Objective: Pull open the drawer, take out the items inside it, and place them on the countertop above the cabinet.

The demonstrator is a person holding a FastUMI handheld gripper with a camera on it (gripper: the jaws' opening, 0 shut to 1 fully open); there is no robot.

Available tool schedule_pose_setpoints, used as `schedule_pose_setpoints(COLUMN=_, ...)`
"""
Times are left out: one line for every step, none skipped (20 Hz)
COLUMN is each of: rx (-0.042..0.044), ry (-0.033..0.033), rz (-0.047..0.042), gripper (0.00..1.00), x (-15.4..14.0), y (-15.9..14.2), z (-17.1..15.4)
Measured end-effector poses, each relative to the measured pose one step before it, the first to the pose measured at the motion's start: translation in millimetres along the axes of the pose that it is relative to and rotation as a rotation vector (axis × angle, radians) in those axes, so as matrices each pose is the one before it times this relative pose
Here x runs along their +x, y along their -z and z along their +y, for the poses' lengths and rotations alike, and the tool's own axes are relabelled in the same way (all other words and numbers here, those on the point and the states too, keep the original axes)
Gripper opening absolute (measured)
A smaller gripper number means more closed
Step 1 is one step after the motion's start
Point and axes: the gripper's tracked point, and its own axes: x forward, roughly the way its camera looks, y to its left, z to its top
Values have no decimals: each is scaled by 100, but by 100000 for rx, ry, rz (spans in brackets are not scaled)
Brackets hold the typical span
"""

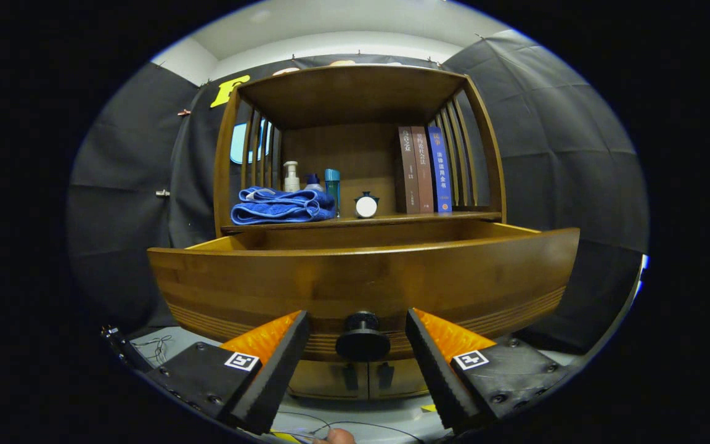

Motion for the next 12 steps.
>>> schedule_pose_setpoints(rx=-167, ry=1114, rz=2093, gripper=98, x=314, y=517, z=-143)
schedule_pose_setpoints(rx=-1046, ry=773, rz=-1059, gripper=98, x=92, y=134, z=-397)
schedule_pose_setpoints(rx=938, ry=286, rz=413, gripper=98, x=-77, y=-186, z=-60)
schedule_pose_setpoints(rx=647, ry=-22, rz=19, gripper=97, x=-100, y=-127, z=145)
schedule_pose_setpoints(rx=-415, ry=103, rz=223, gripper=98, x=336, y=195, z=-177)
schedule_pose_setpoints(rx=-595, ry=126, rz=730, gripper=98, x=91, y=-14, z=8)
schedule_pose_setpoints(rx=-124, ry=-3, rz=1084, gripper=98, x=83, y=-68, z=85)
schedule_pose_setpoints(rx=-215, ry=-170, rz=1308, gripper=99, x=97, y=47, z=114)
schedule_pose_setpoints(rx=-104, ry=-373, rz=1065, gripper=100, x=272, y=-68, z=75)
schedule_pose_setpoints(rx=208, ry=-239, rz=890, gripper=100, x=323, y=-81, z=-115)
schedule_pose_setpoints(rx=290, ry=-149, rz=329, gripper=99, x=380, y=-199, z=-65)
schedule_pose_setpoints(rx=-7, ry=2, rz=-50, gripper=99, x=866, y=-148, z=-9)
